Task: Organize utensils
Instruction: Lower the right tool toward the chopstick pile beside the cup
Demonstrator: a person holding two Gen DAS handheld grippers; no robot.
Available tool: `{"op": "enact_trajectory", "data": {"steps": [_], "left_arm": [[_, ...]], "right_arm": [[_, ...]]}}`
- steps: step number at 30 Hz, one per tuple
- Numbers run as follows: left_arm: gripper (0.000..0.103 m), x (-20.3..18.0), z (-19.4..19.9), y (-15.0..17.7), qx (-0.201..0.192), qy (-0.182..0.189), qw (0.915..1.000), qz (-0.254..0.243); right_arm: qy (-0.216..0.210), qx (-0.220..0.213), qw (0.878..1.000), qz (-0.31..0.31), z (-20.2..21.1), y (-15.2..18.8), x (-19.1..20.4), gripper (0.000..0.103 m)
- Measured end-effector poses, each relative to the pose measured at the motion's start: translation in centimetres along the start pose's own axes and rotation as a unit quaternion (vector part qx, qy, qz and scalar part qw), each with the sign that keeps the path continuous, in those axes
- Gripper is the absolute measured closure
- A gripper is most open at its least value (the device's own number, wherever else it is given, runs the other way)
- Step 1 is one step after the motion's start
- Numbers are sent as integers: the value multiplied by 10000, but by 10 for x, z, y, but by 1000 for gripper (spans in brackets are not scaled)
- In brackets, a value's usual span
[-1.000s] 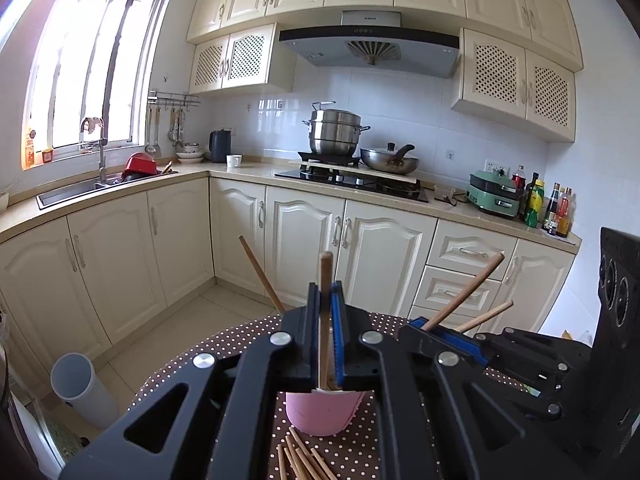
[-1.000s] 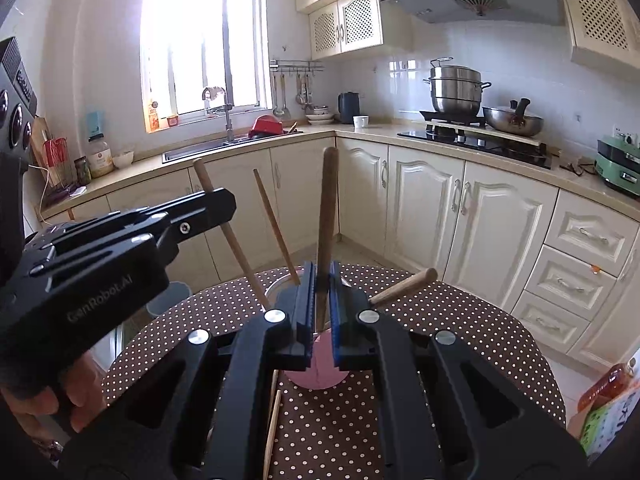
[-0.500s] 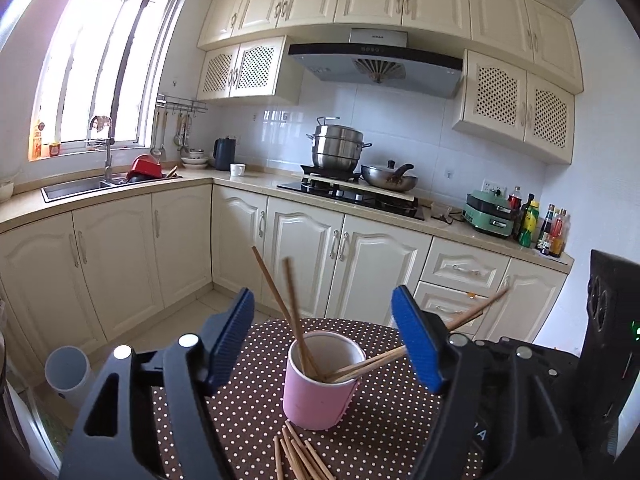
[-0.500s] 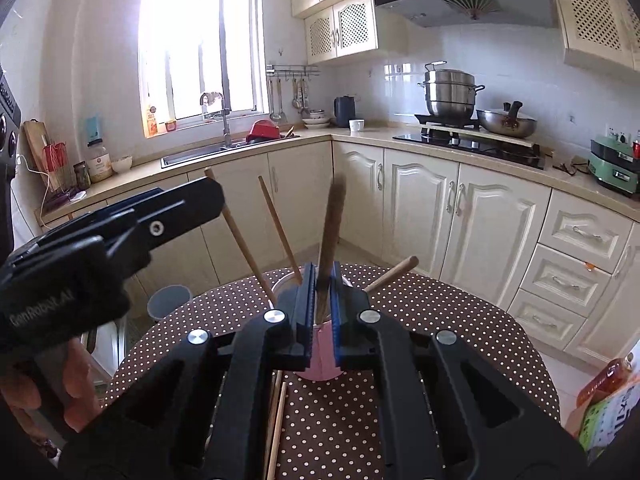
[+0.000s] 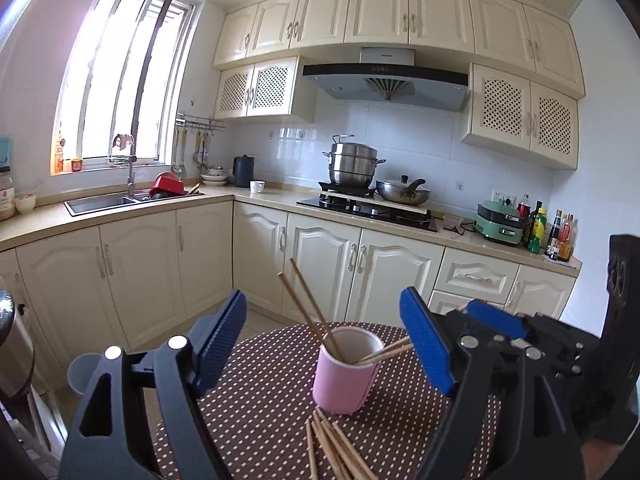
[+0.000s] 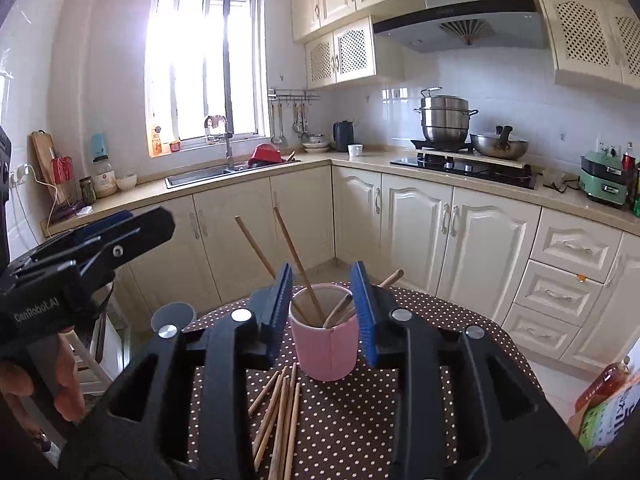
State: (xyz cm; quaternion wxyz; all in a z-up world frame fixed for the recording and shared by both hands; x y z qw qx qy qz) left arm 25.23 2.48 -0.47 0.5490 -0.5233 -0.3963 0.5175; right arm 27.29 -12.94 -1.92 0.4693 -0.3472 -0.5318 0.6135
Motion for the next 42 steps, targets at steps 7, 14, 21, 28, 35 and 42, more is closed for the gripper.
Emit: {"op": "enact_trajectory", "data": {"steps": [7,14,21,28,35,42], "left_arm": [[25,15,16,19,259,-24,9997,35],[25,42,1,60,1037,-11,9942,276],[25,57,-32,119,2196,-168,9742,491],[25,47,-62,177,3003,-61,9527,462],[25,33,-80,207,3350,-192,9420,47],[25,31,-89,223,3440,-482,9367,-443]], "right_arm": [[-26,-17,10000,-9,17,7,4,56],[12,295,9996,3,19,36,1,56],[26,765,9969,-197,5,75,-8,56],[-31,1423,9894,-286,-17,117,-19,57],[-133,2012,9782,-494,-34,151,-29,57],[-350,2491,9667,-460,-53,171,-21,59]]}}
Point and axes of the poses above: each gripper's, at about its wrist camera, not at the fingertips, and z roughly against the way its jaws point, x to its left, y to its underside, the point moved 5 cm from there along -z, roughly the way its jaws point, and after that the axes turned 7 degrees about -x, right-handed, at the moved point
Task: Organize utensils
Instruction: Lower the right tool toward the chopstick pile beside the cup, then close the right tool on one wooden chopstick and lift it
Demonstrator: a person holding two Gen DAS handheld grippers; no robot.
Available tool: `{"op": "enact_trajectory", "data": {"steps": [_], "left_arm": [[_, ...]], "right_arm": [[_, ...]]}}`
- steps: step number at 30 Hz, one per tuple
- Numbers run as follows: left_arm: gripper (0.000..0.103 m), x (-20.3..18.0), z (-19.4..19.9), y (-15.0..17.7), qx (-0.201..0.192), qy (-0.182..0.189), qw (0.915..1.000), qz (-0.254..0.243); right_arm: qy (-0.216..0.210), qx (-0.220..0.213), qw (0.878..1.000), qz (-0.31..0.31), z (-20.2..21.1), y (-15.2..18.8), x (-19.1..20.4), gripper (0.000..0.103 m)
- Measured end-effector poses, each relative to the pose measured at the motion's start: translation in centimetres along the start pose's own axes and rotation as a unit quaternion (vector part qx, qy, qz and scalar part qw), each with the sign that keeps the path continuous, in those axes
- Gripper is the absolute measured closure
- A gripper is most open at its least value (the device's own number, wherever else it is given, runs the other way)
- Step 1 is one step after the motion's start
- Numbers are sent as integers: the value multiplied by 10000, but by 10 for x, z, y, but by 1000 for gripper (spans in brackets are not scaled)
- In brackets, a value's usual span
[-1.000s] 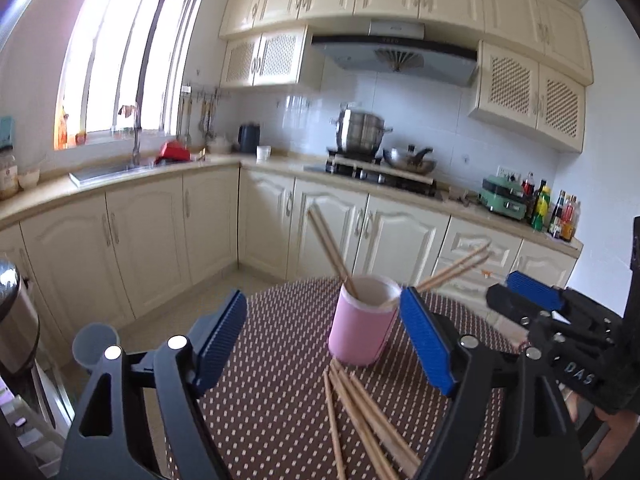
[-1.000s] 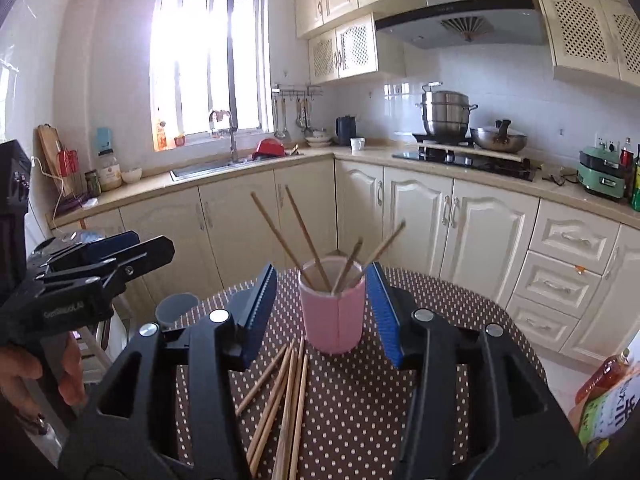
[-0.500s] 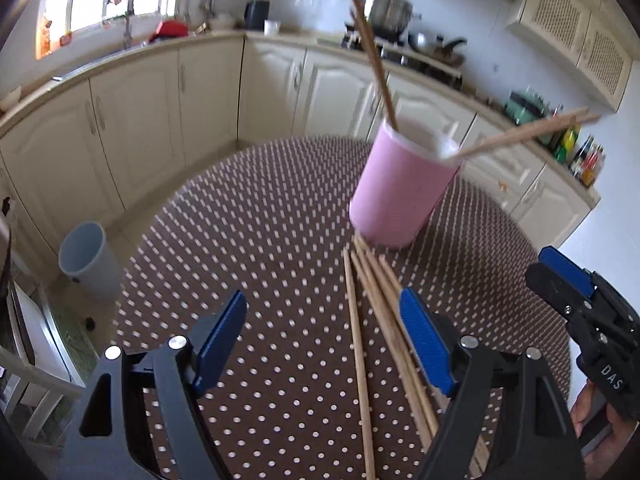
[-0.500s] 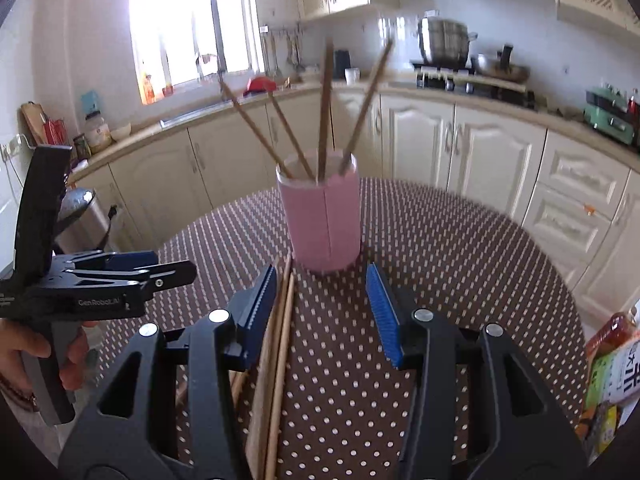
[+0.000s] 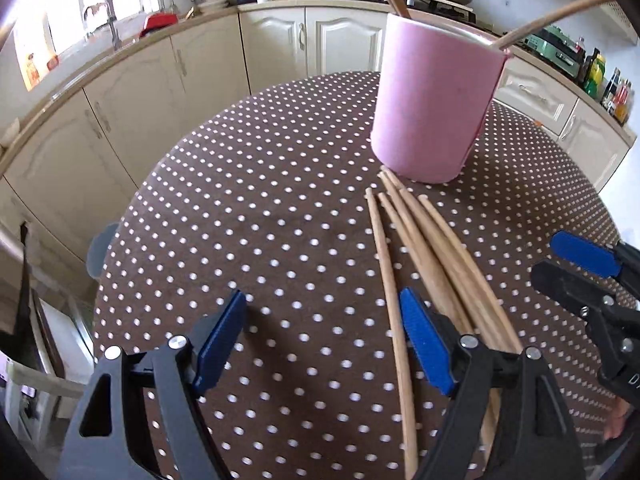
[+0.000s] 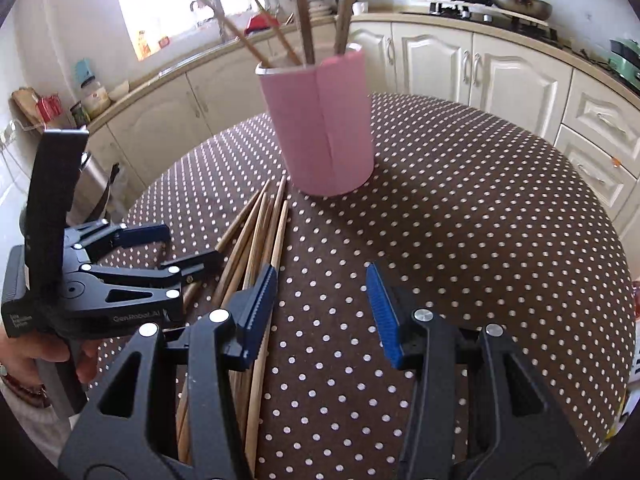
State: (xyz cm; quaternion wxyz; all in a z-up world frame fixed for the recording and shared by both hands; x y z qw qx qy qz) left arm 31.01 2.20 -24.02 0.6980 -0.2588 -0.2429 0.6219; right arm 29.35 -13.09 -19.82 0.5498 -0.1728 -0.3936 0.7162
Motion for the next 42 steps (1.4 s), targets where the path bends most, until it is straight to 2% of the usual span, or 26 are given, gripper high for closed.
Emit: {"op": "enact_trajectory", "data": {"steps": [5,10,16,18,23,25,27,28,30,31,32,37,42], "left_arm": [[25,2,1,2,-10,-7,10000,-8],[25,6,3,2,-8,17,10000,3],[25,16,-8,-15,-37,12,10000,-3],[25,15,-12,-20,-33,-3,10000,-3],[26,16,-23,-33,4,-35,10000,45],[36,15,-27,-41,-10,-54,10000,51],[58,12,-28,-46,-14,-2,10000,19],[64,11,-29,-48,-13,27,10000,8],[85,8,-31,-52,-19,73,10000,15],[92,7,-32,-53,-24,108,9999,40],[95,6,-33,-54,-25,138,9999,78],[97,3,-29,-54,-50,294,9994,198],[97,-3,1,-63,-339,399,9985,189]], "right_arm": [[-42,211,9997,137,-17,1,10,66],[-41,346,9991,251,-30,-2,18,66],[139,506,9977,436,-41,-7,30,69],[175,580,9968,514,-44,-8,34,78],[326,857,9931,727,-62,-18,46,84],[323,946,9922,744,-67,-23,48,87],[331,1003,9911,804,-72,-26,50,95],[306,1024,9910,802,-74,-28,51,95],[224,1032,9919,711,-76,-30,51,97],[199,1015,9923,674,-76,-31,49,97],[185,980,9929,651,-75,-31,49,97],[-5,834,9955,460,-61,-27,41,97],[-267,572,9977,234,-31,-37,31,97]]}}
Point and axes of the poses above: each gripper's, at about its wrist camera, not at the fingertips, and z roughly against the way its jaws point, x to its left, y to its underside, the point moved 5 cm from there along -z, roughly the way its jaws point, and after that the axes turned 7 degrees about -x, right-handed, at the moved point
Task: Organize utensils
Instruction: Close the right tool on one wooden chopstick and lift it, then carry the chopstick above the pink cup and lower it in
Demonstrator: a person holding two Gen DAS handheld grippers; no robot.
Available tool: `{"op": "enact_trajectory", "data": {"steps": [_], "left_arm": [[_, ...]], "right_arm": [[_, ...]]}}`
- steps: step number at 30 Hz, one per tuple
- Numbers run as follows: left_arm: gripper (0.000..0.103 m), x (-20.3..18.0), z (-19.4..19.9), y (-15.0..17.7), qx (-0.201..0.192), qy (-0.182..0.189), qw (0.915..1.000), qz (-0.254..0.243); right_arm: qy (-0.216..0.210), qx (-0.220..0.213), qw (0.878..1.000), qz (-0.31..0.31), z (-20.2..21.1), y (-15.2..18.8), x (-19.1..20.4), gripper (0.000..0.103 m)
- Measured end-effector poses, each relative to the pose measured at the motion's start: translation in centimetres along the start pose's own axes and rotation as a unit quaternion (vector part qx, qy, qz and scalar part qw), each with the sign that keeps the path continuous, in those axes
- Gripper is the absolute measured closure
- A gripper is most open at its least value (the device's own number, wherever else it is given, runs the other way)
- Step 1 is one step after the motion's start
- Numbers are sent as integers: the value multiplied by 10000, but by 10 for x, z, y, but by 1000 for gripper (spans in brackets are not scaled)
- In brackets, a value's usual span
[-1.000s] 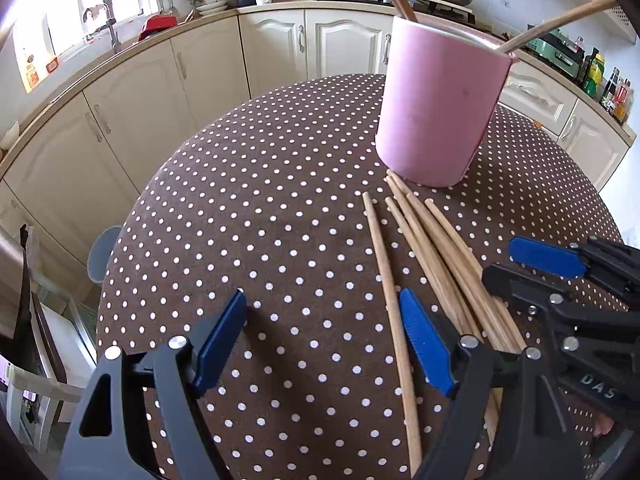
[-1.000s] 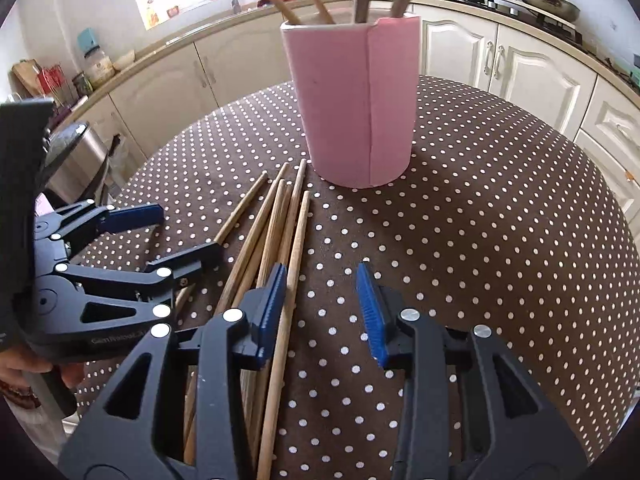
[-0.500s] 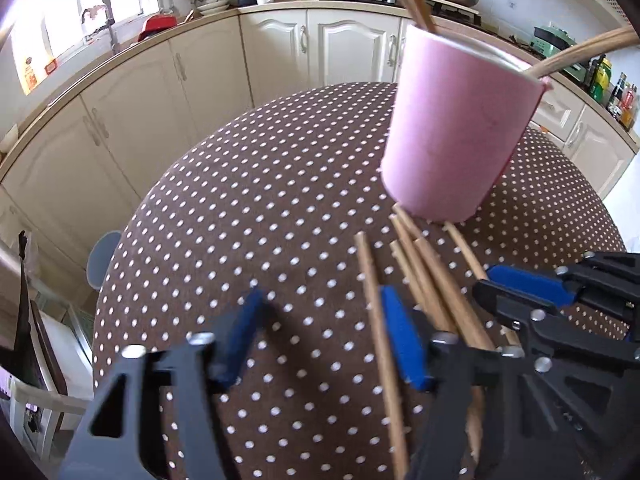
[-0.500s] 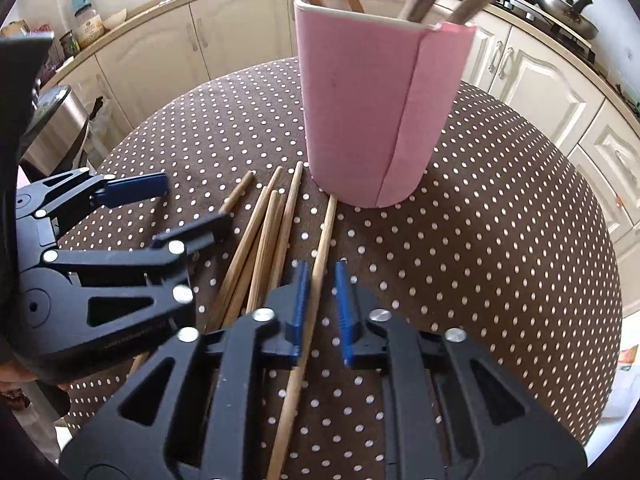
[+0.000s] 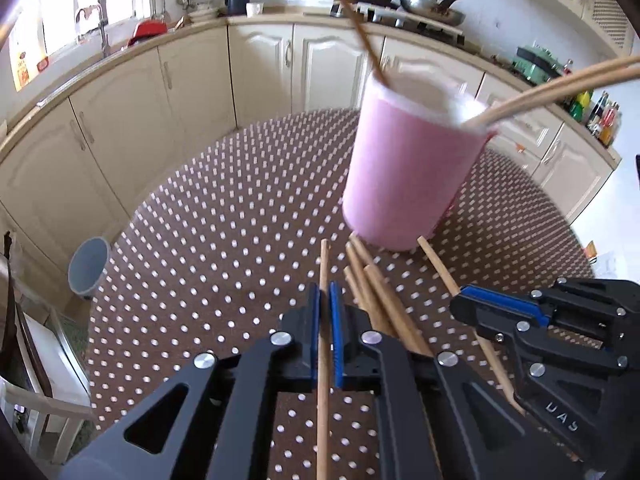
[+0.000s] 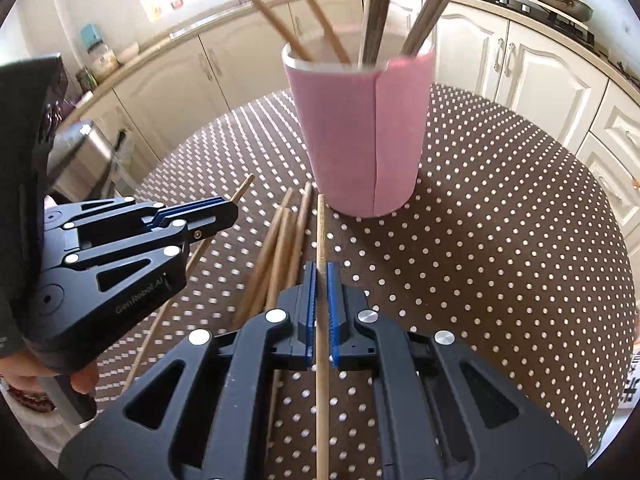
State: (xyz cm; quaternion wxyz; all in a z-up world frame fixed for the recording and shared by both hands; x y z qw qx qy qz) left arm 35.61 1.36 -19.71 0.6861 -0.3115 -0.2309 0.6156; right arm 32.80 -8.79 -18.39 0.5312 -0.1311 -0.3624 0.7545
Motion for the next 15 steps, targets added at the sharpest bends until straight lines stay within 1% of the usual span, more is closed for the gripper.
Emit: {"op": "enact_trajectory", "data": {"steps": [5,10,15], "left_arm": [[97,-8,41,-20,-418,81,9991,-49],[97,-17,86,-36,-877,259,9958,-23],[97,-27,127,-43,-1274,337,9913,-38]], "right_arm": [[-242,-354,9991,-31,38,-9,3,97],[-354,-731,9967,8,76,-23,10,97],[-401,-1102,9931,64,112,-33,15,97]]}}
Point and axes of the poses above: each gripper's, at about its wrist camera, not at the fingertips, and z roughly against the way its jaws point, x to its left, y to its underside, the point moved 5 cm from there along -z, roughly the way its jaws point, and after that the axes turned 7 degrees about -x, right-handed, at the moved point
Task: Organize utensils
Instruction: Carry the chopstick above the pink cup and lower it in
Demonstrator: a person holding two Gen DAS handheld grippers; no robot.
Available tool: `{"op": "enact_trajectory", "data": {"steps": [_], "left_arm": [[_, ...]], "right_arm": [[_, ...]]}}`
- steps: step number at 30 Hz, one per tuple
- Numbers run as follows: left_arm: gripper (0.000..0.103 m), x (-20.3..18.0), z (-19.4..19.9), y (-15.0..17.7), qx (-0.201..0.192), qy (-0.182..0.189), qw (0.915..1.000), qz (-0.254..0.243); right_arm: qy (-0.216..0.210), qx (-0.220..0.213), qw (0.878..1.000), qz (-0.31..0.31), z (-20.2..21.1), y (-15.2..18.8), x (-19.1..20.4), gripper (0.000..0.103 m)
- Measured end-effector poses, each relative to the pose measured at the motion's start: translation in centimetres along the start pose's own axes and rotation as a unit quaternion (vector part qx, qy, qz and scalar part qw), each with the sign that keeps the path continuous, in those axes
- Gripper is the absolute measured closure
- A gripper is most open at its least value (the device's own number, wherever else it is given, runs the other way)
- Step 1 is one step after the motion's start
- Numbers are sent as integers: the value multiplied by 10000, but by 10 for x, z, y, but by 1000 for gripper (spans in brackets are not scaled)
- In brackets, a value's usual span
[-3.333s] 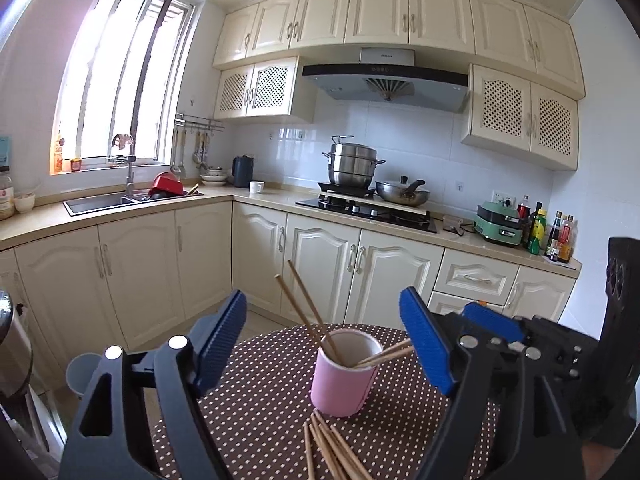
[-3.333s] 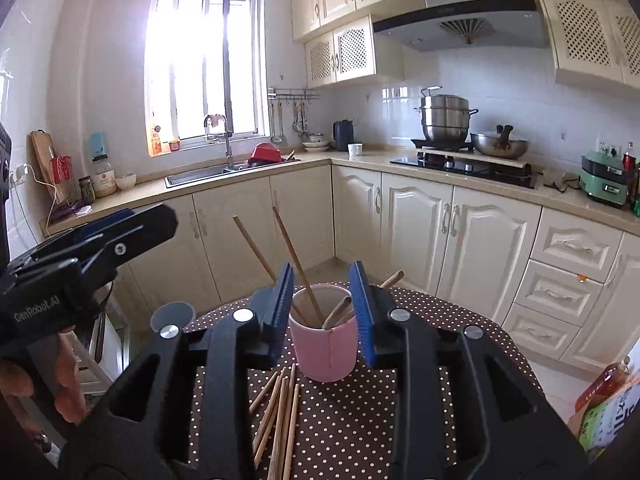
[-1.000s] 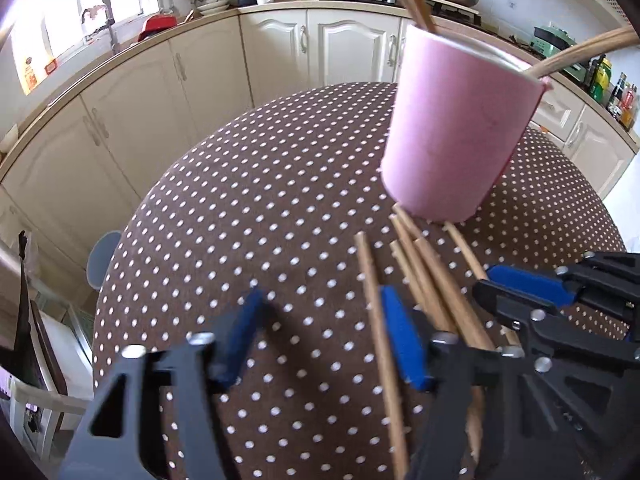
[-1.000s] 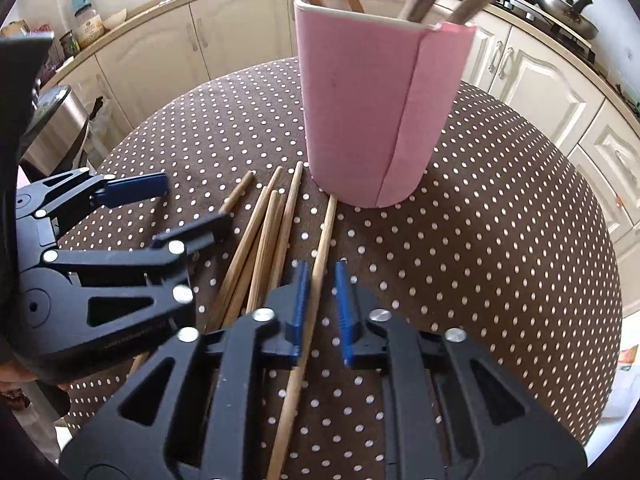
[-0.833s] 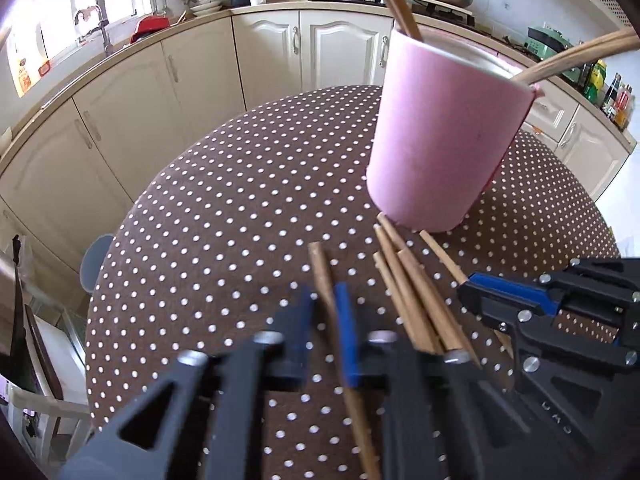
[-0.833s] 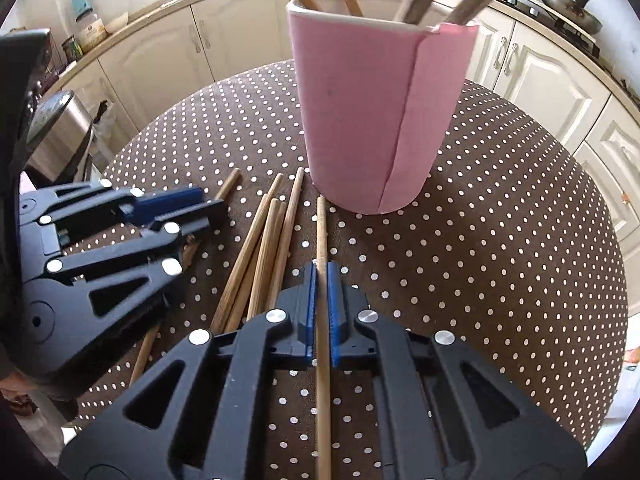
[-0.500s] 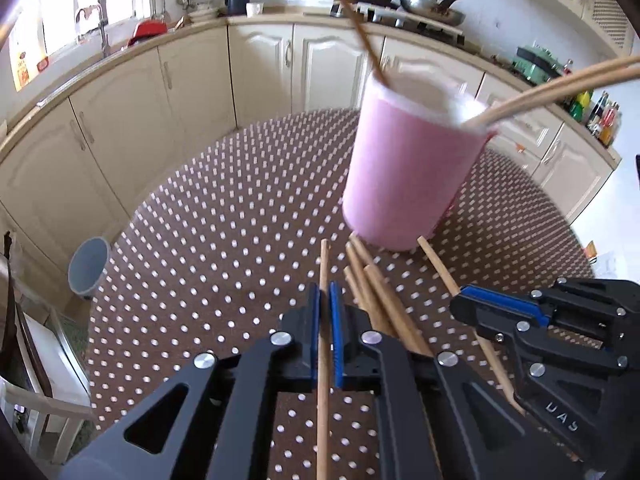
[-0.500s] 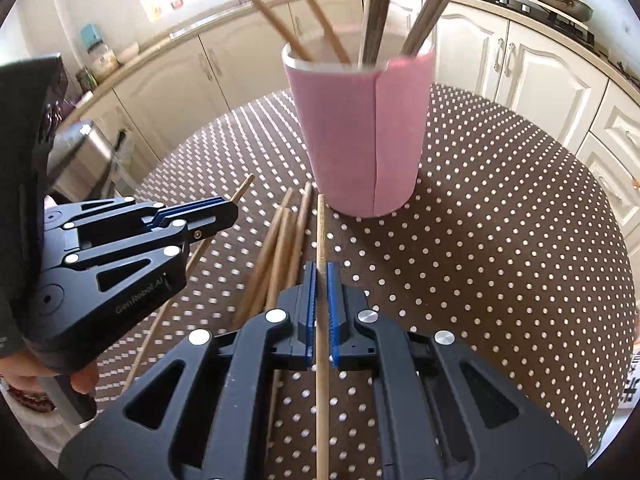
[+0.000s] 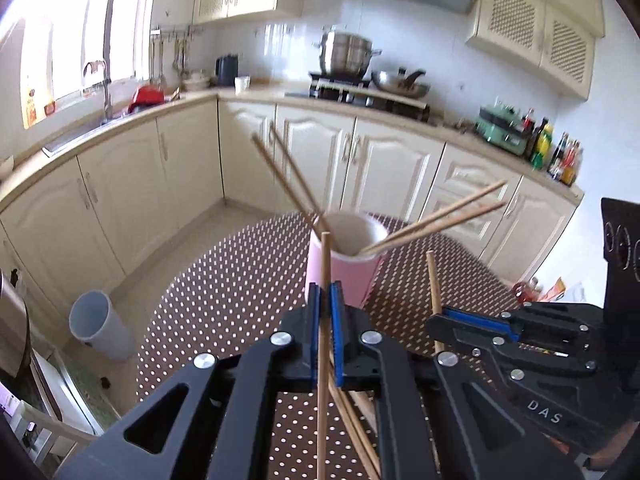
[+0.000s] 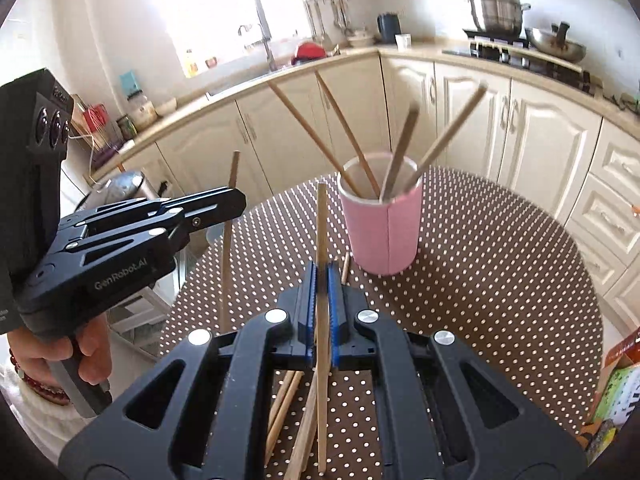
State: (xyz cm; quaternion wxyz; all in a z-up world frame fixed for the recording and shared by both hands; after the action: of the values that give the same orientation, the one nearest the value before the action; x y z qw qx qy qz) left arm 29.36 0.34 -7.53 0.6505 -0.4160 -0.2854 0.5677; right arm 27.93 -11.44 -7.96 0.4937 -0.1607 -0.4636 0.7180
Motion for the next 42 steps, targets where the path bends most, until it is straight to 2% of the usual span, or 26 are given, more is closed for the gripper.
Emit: {"op": "enact_trajectory", "data": {"steps": [8,16,28,33,36,40,42], "left_arm": [[97,-12,41,-16,-468,112,9988,-5],[97,-18,54,-33,-753,177,9970,73],[97,-20,70,-104,-1529,245,9876,263],[97,-21,67,-128,-1770,239,9836,254],[97,-20,61,-135,-1879,228,9815,278],[97,-15,44,-138,-1893,269,9807,403],[97,-12,35,-135,-1812,295,9820,447]], "right_arm": [[6,-562,9983,150,35,-16,20,97],[71,-1156,9931,173,55,-46,22,97],[311,-2144,9761,187,60,-115,11,97],[508,-2469,9674,257,53,-132,9,97],[808,-2714,9586,288,49,-137,8,97],[1085,-2977,9477,373,40,-135,10,97],[1156,-2963,9471,425,32,-133,11,97]]}}
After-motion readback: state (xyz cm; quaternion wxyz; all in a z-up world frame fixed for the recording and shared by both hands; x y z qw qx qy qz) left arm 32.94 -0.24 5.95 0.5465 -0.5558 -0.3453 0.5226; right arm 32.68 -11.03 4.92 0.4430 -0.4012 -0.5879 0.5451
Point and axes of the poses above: each gripper's, at about its wrist camera, not at the fingertips, and z roughly against the way its jaws point, x to its left, y to its underside, the point moved 5 cm from there along -z, roughly the way its jaws point, and after that the axes turned 7 degrees about -x, right-handed, at the moved point
